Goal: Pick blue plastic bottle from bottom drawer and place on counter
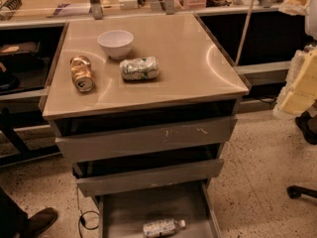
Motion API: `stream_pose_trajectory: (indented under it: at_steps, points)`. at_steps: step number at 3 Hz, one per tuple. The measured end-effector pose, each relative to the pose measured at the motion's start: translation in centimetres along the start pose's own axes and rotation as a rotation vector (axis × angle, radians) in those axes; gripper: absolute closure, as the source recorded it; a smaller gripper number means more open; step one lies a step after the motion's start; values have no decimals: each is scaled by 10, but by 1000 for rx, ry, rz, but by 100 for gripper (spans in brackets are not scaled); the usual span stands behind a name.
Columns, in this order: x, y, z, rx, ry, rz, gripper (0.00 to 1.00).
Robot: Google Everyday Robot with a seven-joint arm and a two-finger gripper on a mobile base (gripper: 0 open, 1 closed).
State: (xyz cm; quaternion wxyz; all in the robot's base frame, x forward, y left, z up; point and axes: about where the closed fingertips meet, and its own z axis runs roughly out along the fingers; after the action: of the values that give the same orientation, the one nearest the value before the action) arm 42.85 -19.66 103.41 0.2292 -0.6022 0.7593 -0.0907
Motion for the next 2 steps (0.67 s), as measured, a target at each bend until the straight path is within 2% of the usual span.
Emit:
stream_pose_trajectory:
  at_steps: [1,2]
  points:
    - [-5,6,3,5,-14,-11,0]
    - [-17,33,22,7,-62,-42,0]
